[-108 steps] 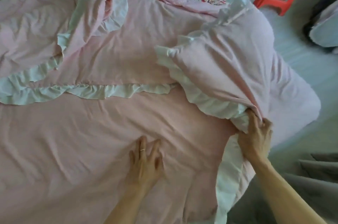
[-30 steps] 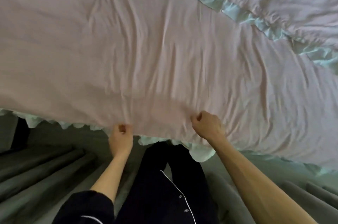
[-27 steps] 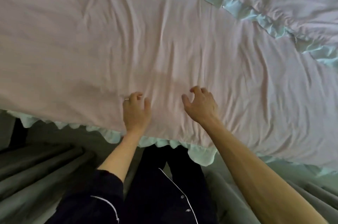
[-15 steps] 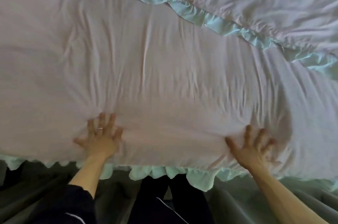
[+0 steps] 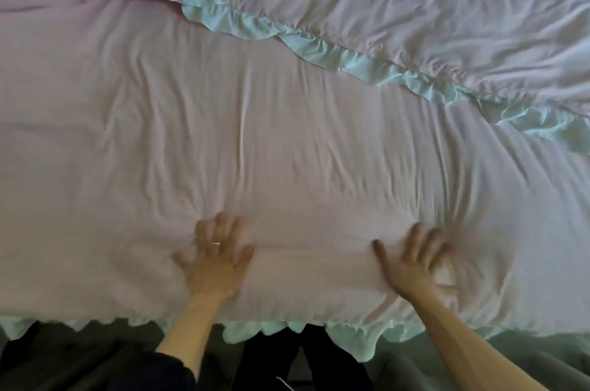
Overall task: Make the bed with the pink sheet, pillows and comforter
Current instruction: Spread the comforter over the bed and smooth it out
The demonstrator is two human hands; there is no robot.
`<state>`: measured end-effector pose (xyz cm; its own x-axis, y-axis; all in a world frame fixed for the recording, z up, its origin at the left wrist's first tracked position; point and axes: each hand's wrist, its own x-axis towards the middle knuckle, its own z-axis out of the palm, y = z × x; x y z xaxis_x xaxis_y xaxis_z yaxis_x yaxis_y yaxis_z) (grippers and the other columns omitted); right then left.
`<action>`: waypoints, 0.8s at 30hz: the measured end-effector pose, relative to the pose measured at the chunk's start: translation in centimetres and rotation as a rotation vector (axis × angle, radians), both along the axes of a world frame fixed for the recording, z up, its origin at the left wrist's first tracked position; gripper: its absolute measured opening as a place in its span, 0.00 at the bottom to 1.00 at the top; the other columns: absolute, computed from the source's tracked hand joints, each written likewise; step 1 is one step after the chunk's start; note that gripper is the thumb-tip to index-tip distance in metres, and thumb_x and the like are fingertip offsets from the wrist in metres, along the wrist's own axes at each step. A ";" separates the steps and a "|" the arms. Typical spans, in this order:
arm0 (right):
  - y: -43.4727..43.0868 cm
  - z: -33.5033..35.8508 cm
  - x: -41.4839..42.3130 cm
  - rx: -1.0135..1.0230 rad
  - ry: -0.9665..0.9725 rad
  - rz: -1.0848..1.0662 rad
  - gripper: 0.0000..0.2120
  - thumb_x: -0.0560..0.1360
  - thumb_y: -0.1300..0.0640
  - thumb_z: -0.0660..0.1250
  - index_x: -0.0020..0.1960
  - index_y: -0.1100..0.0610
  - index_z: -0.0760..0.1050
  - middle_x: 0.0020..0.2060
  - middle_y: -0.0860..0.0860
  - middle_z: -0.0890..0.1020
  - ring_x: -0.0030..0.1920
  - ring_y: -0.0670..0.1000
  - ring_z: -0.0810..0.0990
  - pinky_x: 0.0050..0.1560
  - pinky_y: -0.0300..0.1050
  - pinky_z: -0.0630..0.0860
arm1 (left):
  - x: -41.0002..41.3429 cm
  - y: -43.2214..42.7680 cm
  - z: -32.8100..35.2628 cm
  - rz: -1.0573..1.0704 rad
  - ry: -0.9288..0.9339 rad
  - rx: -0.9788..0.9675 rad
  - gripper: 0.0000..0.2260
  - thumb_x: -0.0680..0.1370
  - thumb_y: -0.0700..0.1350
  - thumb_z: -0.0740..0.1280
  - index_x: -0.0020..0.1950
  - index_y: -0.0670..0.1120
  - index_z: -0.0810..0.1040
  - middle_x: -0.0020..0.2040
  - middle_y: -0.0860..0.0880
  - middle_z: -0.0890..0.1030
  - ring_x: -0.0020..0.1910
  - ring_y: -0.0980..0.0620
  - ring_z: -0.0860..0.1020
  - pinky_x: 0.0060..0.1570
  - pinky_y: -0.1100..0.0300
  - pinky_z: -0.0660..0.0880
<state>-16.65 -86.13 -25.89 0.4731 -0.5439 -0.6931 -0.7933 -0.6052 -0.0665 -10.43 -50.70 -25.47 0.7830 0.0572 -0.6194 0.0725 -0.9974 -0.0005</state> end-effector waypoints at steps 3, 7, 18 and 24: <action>-0.4 2.4 -0.3 0.031 0.024 -0.381 0.56 0.66 0.20 0.55 0.78 0.47 0.31 0.76 0.50 0.28 0.76 0.62 0.29 0.69 0.76 0.36 | 0.1 7.3 2.7 0.250 0.058 0.097 0.28 0.79 0.66 0.42 0.72 0.66 0.28 0.76 0.58 0.29 0.76 0.44 0.35 0.65 0.23 0.49; 6.4 4.1 5.2 -0.043 -0.204 0.073 0.37 0.80 0.49 0.56 0.80 0.54 0.37 0.80 0.51 0.38 0.79 0.56 0.36 0.75 0.67 0.39 | 2.2 9.9 4.4 0.180 -0.102 0.067 0.27 0.81 0.61 0.46 0.78 0.60 0.40 0.79 0.49 0.41 0.77 0.40 0.44 0.70 0.31 0.49; 37.6 3.5 17.2 0.125 -0.428 0.849 0.32 0.79 0.34 0.48 0.79 0.40 0.40 0.78 0.47 0.34 0.78 0.54 0.31 0.76 0.62 0.39 | 8.5 19.3 2.3 0.027 -0.231 -0.115 0.26 0.80 0.63 0.46 0.77 0.64 0.41 0.79 0.55 0.37 0.78 0.49 0.37 0.73 0.38 0.40; 48.7 1.0 19.1 0.067 -0.370 0.987 0.37 0.73 0.28 0.44 0.79 0.38 0.45 0.80 0.49 0.39 0.79 0.57 0.36 0.74 0.70 0.46 | 4.6 41.6 -0.2 0.517 -0.082 0.015 0.26 0.79 0.66 0.38 0.68 0.67 0.22 0.71 0.62 0.23 0.72 0.54 0.26 0.68 0.29 0.37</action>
